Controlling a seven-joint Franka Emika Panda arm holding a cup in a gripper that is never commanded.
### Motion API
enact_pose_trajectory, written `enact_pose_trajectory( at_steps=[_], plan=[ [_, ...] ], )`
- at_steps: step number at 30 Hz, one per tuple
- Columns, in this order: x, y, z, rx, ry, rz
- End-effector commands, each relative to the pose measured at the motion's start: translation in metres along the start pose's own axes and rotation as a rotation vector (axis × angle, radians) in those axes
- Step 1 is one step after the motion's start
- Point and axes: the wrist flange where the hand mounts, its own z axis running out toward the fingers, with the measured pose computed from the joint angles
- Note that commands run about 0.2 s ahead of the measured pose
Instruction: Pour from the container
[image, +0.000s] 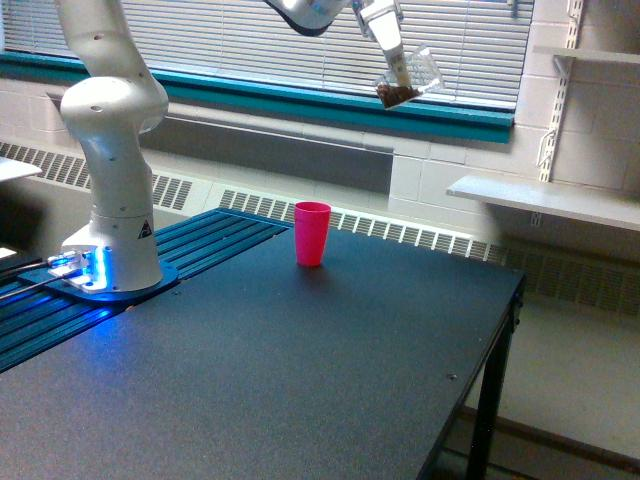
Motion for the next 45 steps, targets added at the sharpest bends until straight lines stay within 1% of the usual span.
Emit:
enact_pose_trajectory(
  at_steps=[1,5,9,13,19,24,30,33,35,38,39,42,45],
  plan=[
    [-0.042,-0.005,0.011,0.005,-0.048,-0.001],
    [-0.064,-0.002,0.029,0.007,-0.081,-0.002],
    [-0.077,0.000,0.037,0.002,-0.092,0.001],
    [-0.089,0.004,0.038,-0.011,-0.102,0.002],
    [-0.094,0.010,0.030,-0.033,-0.106,-0.007],
    [-0.097,0.008,0.015,-0.044,-0.100,-0.023],
    [-0.106,0.002,0.001,-0.055,-0.100,-0.034],
    [-0.111,0.002,-0.001,-0.063,-0.105,-0.034],
    [-0.117,0.005,0.002,-0.075,-0.115,-0.033],
    [-0.135,0.008,0.007,-0.069,-0.150,-0.034],
    [-0.139,0.009,0.008,-0.071,-0.154,-0.034],
    [-0.143,0.016,0.004,-0.094,-0.146,-0.022],
    [-0.148,0.027,-0.005,-0.100,-0.147,-0.002]
  ],
)
